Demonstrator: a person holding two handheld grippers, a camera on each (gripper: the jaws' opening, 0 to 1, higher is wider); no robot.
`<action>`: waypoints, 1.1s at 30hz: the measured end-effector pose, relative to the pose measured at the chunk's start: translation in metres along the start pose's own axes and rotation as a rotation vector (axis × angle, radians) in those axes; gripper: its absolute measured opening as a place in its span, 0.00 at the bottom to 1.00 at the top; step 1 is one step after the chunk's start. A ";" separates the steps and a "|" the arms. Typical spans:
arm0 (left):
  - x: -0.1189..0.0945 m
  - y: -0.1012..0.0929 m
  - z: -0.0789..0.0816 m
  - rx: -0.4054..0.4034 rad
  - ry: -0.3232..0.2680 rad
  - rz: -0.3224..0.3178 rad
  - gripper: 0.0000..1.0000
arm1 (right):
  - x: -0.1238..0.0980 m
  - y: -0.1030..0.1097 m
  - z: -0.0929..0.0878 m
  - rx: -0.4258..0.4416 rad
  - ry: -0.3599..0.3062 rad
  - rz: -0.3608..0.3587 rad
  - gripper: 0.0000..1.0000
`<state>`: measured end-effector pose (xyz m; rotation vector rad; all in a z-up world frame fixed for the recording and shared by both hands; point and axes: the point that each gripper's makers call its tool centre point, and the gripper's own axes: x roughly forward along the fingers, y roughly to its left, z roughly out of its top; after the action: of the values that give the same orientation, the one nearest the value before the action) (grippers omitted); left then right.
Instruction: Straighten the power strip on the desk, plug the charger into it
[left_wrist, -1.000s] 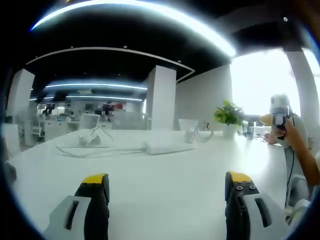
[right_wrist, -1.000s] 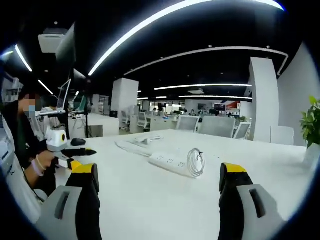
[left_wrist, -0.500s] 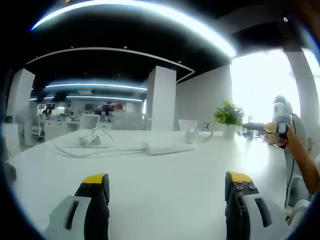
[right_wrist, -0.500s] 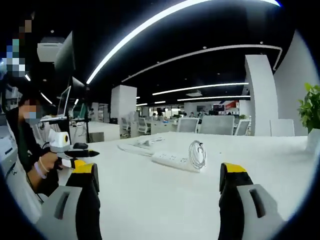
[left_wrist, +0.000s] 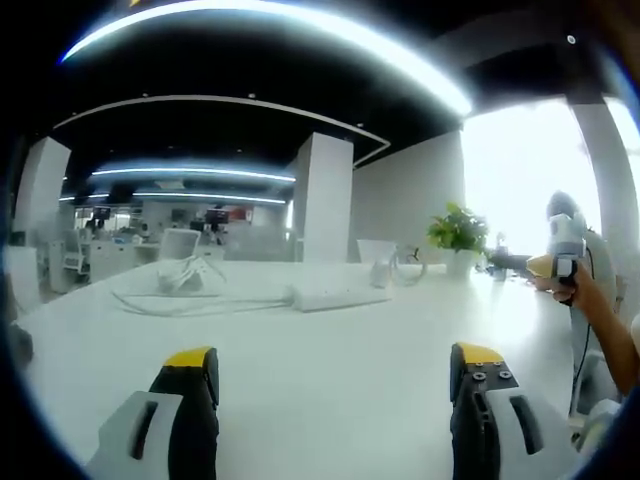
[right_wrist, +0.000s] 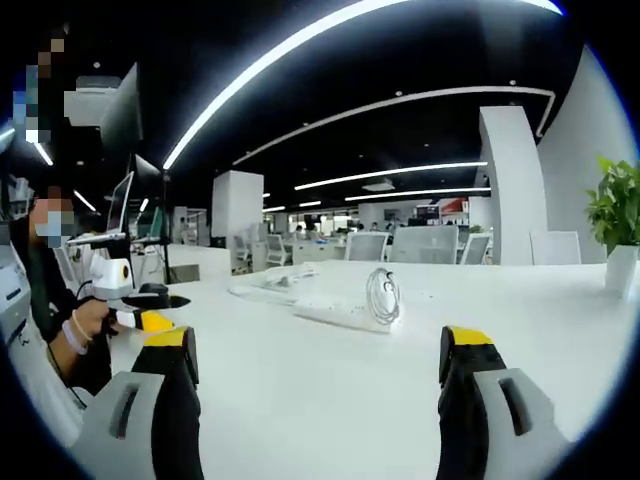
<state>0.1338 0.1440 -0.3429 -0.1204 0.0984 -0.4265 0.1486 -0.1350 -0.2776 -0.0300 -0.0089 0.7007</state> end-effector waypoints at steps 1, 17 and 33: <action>0.000 0.000 0.000 0.000 0.000 -0.001 0.99 | 0.000 -0.001 -0.001 0.002 0.001 -0.004 1.00; 0.000 0.003 0.000 0.000 -0.004 0.002 0.99 | 0.000 -0.010 -0.017 0.009 0.023 -0.056 1.00; 0.000 0.004 0.000 -0.001 0.000 0.006 0.99 | 0.001 -0.018 -0.039 0.021 0.086 -0.089 1.00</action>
<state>0.1353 0.1478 -0.3438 -0.1214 0.0987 -0.4202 0.1615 -0.1493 -0.3160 -0.0395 0.0794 0.6102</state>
